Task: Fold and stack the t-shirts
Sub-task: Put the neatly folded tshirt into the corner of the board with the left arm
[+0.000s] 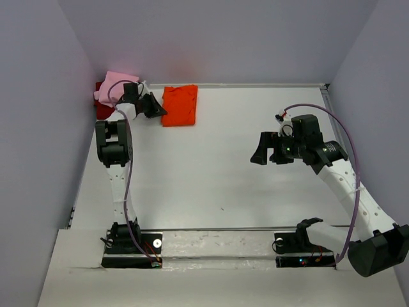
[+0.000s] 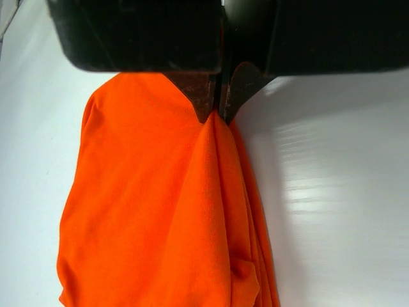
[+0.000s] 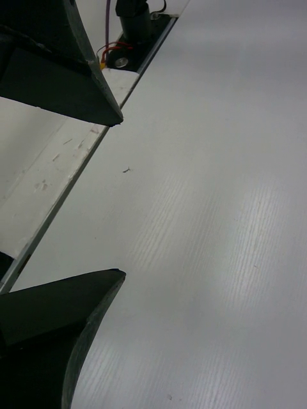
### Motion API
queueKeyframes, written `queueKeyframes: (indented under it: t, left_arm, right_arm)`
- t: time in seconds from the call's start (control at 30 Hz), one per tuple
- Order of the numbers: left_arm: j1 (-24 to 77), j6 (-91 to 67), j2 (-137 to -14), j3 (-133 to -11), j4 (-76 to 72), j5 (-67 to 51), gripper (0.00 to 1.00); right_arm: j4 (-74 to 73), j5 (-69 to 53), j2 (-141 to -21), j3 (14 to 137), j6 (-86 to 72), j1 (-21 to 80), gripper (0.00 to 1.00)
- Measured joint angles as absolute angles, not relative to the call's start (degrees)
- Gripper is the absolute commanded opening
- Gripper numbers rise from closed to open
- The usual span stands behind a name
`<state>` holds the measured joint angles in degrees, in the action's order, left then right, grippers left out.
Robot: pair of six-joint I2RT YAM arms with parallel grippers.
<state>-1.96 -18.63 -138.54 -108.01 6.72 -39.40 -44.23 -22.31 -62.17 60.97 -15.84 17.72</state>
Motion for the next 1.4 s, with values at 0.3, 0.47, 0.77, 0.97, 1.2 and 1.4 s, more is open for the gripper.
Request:
queueKeyframes:
  t: [0.3, 0.47, 0.77, 0.97, 1.2, 1.4]
  left_arm:
    - [-9.1, -12.2, -138.6, -112.7, 14.3, -34.7, 0.01]
    - [-12.3, -10.3, -138.6, -113.4, 16.1, -33.2, 0.02]
    - [-14.4, -9.2, -138.6, -114.7, 17.8, -31.3, 0.04]
    - [-14.5, -9.1, -138.7, -115.3, 17.8, -31.2, 0.99]
    - [-14.4, -9.5, -138.7, -115.4, 16.9, -32.3, 0.99]
    - [-14.3, -9.5, -131.8, -108.0, 16.6, -30.4, 0.99]
  right_arm:
    - [-44.6, -23.0, -61.8, 60.9, -15.8, 17.7, 1.00]
    - [-44.6, -23.6, -61.9, 60.9, -15.8, 17.7, 1.00]
    - [-45.6, -24.4, -61.9, 60.9, -15.6, 17.7, 1.00]
    - [-46.2, -24.9, -62.0, 60.9, -14.9, 17.7, 1.00]
    - [-46.3, -25.4, -63.3, 60.9, -14.7, 17.7, 1.00]
    - [-46.2, -25.5, -64.6, 60.9, -14.7, 17.7, 1.00]
